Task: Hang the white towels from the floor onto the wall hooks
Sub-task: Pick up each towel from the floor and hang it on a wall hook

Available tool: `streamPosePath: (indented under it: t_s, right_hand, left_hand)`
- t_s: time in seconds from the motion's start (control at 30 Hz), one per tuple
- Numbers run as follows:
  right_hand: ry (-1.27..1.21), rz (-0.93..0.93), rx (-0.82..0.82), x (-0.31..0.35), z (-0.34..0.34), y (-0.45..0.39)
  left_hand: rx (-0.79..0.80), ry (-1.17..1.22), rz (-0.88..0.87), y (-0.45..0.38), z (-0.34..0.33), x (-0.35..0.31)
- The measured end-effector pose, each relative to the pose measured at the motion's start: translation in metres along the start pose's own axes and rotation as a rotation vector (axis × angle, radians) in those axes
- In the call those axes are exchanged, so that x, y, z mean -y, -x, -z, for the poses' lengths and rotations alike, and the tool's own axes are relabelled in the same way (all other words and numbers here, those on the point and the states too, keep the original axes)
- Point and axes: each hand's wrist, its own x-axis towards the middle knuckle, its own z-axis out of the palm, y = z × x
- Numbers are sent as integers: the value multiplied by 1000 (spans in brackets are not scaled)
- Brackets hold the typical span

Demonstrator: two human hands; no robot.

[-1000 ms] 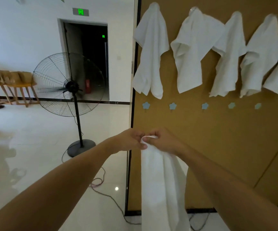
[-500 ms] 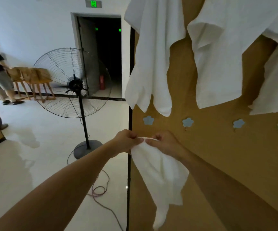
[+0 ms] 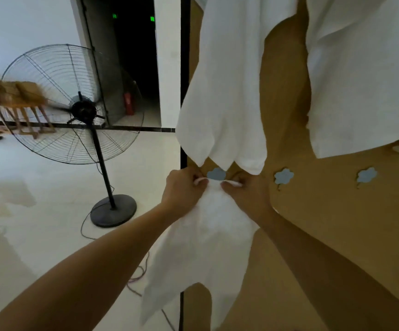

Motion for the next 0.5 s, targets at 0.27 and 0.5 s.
streamPosePath:
  t_s: [0.27,0.5]
  right_hand:
    - [-28,-40,-36,-13,-32,27]
    - [88,123,-164,-16,-54,63]
  left_hand:
    - [-84,75,-225,27,-45,24]
    - [-139,171,-127,53,-64,31]
